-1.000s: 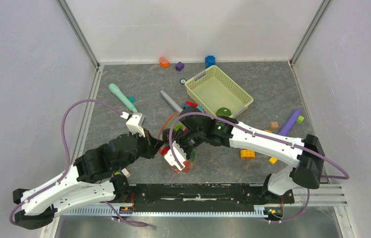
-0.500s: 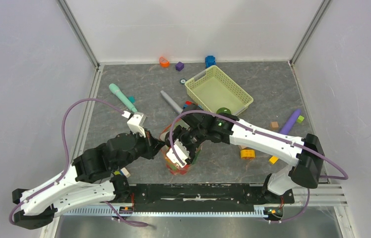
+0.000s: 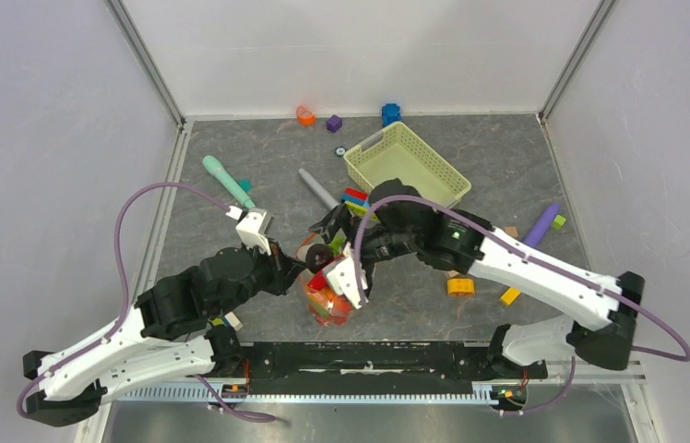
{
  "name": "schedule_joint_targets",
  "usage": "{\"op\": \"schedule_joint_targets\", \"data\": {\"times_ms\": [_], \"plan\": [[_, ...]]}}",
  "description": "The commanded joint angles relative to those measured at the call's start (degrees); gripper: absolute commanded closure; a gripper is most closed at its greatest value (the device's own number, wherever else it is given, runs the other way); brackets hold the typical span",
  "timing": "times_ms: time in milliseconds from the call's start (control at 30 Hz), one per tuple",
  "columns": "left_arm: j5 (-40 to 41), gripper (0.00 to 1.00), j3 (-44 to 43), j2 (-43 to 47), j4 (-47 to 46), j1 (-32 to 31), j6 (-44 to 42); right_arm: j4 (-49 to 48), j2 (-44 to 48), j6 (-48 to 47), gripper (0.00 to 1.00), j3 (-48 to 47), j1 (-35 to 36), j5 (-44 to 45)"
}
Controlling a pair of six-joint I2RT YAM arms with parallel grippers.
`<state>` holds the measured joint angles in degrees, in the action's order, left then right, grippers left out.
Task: Place the food in the zip-top bag and seal the zipper
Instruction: Place the fake vegetable in the zipper food storage bag, then pick up the fake fruit from the bin.
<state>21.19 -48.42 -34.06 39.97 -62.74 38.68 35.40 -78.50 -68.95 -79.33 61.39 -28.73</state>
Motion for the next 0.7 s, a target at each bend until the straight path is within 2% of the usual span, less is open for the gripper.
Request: {"op": "schedule_joint_targets", "data": {"times_ms": [0, 100, 167, 267, 333, 400, 500, 600, 667], "plan": [[3.25, 0.98, -1.72, 0.83, -2.13, -0.09, -0.35, -15.33, 8.03, 10.09, 0.02, 5.76, -0.10, 6.39], [3.90, 0.98, -1.18, 1.23, -2.16, -0.10, -0.18, -29.37, 12.77, 20.74, 0.02, 12.92, -0.21, 14.54], [4.08, 0.98, -0.69, 1.53, -2.55, -0.04, -0.09, -40.72, 15.22, 28.76, 0.02, 17.82, -0.42, 24.38], [4.37, 0.98, -0.28, 1.69, -2.79, -0.06, 0.03, -47.95, 15.39, 38.66, 0.02, 18.88, -2.09, 42.97], [4.30, 0.98, -0.19, 1.61, -2.78, -0.08, -0.06, -44.56, 12.49, 48.59, 0.02, 14.47, -4.94, 53.91], [4.47, 0.98, -0.01, 1.63, -2.83, -0.05, -0.09, -33.15, 8.64, 60.21, 0.02, 8.97, -9.97, 58.24], [4.53, 0.98, 0.25, 1.70, -2.99, -0.10, -0.07, -20.14, 1.96, 70.15, 0.02, 2.98, -16.77, 56.46], [4.04, 0.98, 0.51, 1.71, -2.96, -0.10, -0.01, -13.00, -4.18, 69.82, 0.02, -0.87, -22.05, 50.80], [3.73, 0.98, 0.82, 1.68, -2.96, -0.10, 0.00, -7.80, -9.28, 70.61, 0.02, -4.77, -25.47, 50.90]]}}
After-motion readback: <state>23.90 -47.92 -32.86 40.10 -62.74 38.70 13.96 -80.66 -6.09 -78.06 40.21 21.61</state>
